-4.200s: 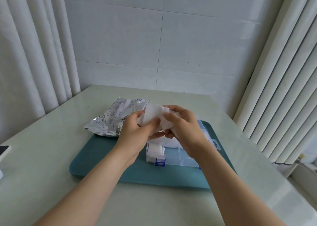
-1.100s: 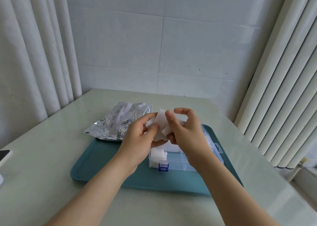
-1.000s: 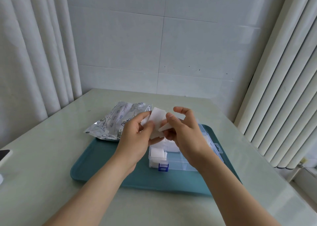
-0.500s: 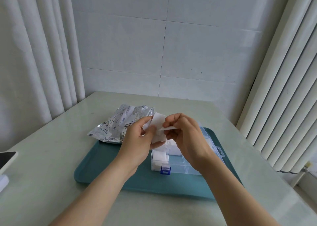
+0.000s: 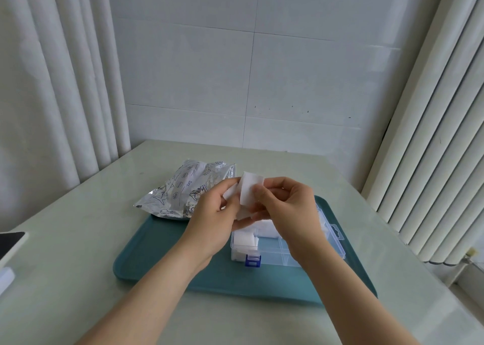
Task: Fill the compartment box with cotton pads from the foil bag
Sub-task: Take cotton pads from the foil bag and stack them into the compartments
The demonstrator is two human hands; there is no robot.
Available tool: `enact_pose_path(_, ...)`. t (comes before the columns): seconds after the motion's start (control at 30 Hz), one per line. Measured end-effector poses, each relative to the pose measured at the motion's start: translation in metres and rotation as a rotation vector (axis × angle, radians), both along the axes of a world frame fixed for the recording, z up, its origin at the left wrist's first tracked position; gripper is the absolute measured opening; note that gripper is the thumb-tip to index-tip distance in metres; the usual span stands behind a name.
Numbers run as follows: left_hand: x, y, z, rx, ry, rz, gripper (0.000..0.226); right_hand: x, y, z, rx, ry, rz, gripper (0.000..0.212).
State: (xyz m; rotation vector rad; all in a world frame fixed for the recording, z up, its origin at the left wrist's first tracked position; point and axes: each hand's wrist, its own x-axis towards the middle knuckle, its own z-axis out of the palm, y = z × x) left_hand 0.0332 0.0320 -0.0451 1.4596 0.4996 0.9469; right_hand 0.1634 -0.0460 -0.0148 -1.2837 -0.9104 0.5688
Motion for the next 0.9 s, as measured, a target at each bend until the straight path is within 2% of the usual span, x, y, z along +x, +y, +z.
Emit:
enact_pose_path(0.17,0.004,-0.006,0.001,-0.112,-0.059,-0.038,0.038,-0.005,0.001,-0.003,-0.019,0.068,-0.078,0.013)
enact_pose_path(0.27,0.004,-0.007,0.002,-0.189,-0.114,-0.035,0.038,-0.003,0.002,-0.006,-0.027,0.036,-0.09,0.012)
enact_pose_path(0.37,0.003,-0.008,0.004,-0.178,-0.147,-0.067,0.034,-0.002,0.002,-0.006,-0.033,-0.011,-0.106,0.013)
enact_pose_path(0.5,0.001,-0.01,0.005,-0.026,-0.075,-0.08,0.026,0.0,0.006,-0.011,-0.061,-0.21,-0.098,0.032)
enact_pose_path(0.6,0.001,-0.008,0.003,0.027,-0.014,-0.065,0.035,0.002,0.008,-0.012,-0.056,-0.436,-0.157,0.032)
enact_pose_path(0.7,0.0,-0.008,0.003,0.018,-0.01,-0.043,0.04,0.0,0.005,-0.011,0.015,-0.539,-0.176,0.025)
enact_pose_path(0.8,0.0,-0.006,0.003,-0.012,-0.03,0.003,0.036,-0.001,0.002,-0.008,0.058,-0.512,-0.176,0.018)
enact_pose_path(0.9,0.0,-0.004,0.003,-0.038,-0.037,0.04,0.037,0.003,0.001,-0.003,0.04,-0.359,-0.109,0.012)
